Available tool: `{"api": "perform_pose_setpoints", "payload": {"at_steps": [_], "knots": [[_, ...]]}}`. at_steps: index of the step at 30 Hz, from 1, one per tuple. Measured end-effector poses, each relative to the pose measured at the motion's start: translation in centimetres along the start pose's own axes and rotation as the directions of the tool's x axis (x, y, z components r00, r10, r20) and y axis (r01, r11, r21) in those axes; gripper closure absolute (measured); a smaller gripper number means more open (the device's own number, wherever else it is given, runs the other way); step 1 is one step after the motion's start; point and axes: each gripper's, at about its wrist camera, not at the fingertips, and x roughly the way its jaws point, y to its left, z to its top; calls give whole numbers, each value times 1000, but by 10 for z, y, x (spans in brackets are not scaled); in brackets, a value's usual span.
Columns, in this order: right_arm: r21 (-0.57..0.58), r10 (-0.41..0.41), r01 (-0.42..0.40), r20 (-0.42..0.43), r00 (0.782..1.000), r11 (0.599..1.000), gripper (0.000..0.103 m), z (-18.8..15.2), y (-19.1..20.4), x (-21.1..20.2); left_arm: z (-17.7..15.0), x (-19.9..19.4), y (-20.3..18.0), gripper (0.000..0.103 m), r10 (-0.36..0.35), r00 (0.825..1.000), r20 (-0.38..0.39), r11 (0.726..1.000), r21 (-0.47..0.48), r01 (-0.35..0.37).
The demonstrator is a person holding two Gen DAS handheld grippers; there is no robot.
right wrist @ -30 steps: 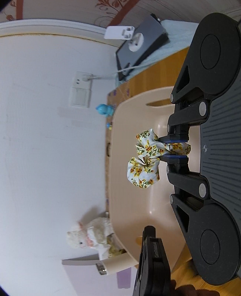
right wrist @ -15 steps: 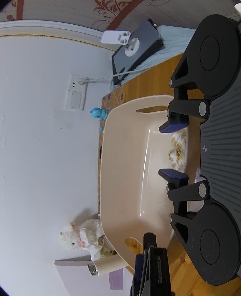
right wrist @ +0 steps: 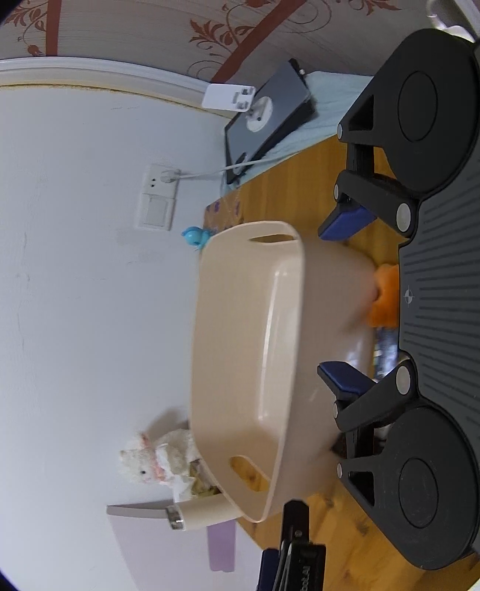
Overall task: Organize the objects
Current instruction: 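Grasp the blue-and-white box with the left gripper while the right grasps the dark printed box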
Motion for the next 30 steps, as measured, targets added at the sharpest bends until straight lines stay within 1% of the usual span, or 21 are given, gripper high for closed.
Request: {"api": "perform_pose_setpoints", "payload": {"at_steps": [6,9,14,17,21,23,27,30], "knots": [[19,-3,5,-69,998,1000,25,-21,-9,13,-22,20,8,21,-24,994,-109,999,-28,21],[27,-4,7,-100,995,1000,23,-30,-13,21,-33,30,9,21,-39,986,-161,999,-44,32],[47,5,2,-139,990,999,23,-42,-18,36,-45,44,5,21,-56,974,-220,998,-52,46],[65,19,-9,-152,988,998,23,-46,-21,44,-47,51,2,21,-60,969,-239,997,-51,50],[94,60,-45,-156,986,995,22,-47,-22,53,-48,59,-1,21,-61,964,-260,998,-50,49],[104,76,-60,-158,984,993,18,-47,-20,58,-49,64,-2,21,-58,960,-274,997,-56,44],[126,114,-94,-160,981,988,15,-48,-15,66,-51,71,0,20,-54,953,-297,997,-69,35],[133,131,-108,-172,976,985,11,-47,-8,72,-51,73,1,20,-32,956,-290,998,-57,16]]}}
